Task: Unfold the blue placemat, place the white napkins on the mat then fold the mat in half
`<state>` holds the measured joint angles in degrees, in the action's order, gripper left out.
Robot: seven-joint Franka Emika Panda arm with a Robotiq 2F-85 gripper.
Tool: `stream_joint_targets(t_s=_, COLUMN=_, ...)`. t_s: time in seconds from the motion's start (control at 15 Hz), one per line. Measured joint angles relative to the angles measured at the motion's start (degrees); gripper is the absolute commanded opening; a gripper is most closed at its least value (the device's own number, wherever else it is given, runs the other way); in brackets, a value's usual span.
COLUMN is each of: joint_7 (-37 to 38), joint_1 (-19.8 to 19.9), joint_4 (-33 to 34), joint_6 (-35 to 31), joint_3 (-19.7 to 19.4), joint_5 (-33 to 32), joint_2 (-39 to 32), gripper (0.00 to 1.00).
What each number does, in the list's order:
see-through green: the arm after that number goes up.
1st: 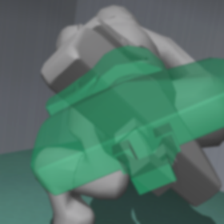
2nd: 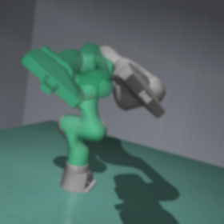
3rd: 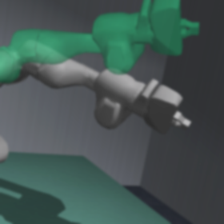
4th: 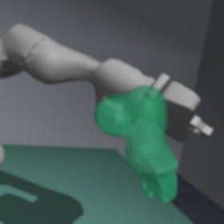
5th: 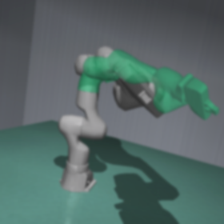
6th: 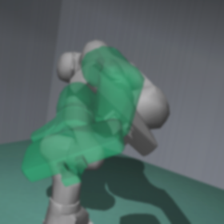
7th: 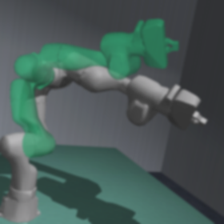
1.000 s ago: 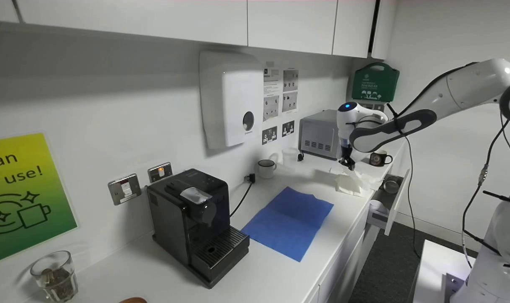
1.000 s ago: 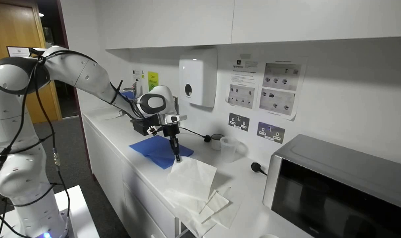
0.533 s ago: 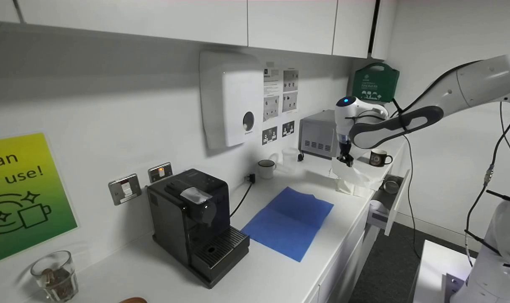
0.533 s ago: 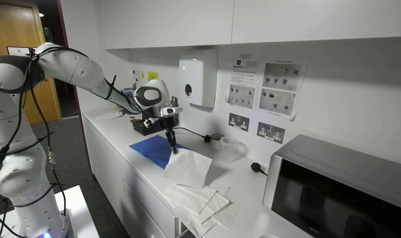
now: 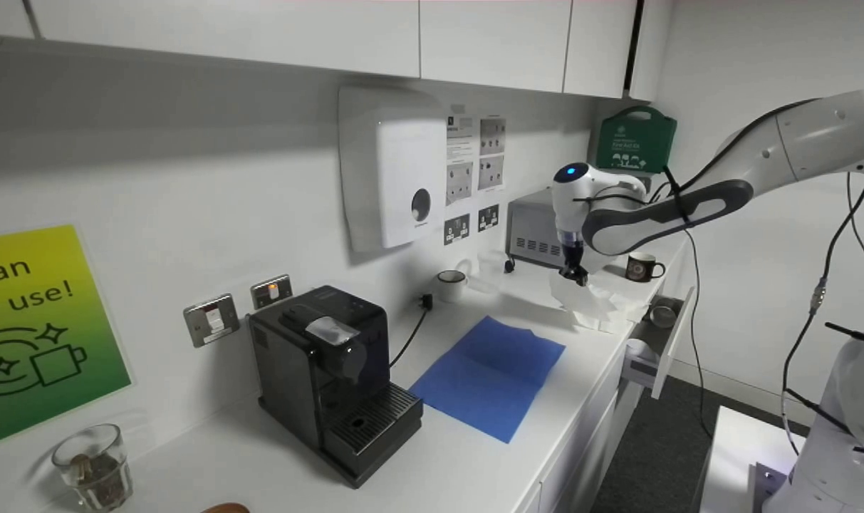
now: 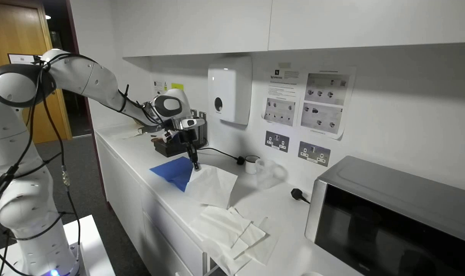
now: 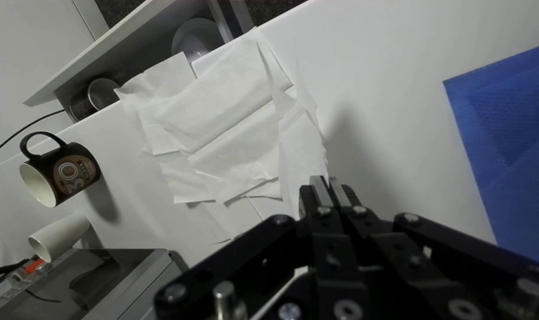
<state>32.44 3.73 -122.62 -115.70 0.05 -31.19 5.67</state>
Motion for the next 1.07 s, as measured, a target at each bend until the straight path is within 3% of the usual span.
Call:
stream_joint_targets(t_s=0.67, joint_7=4.1, joint_1=-3.2, joint_4=4.0, joint_6=5.4, joint_3=4.1, joint_5=-0.2, joint_2=-0.3, gripper=0.00)
stream_joint_targets(t_s=1.07, joint_7=5.4, joint_1=-5.6, joint_4=6.0, joint_6=6.0, joint_3=6.7, joint_5=-5.0, joint_2=-1.6, gripper=0.00)
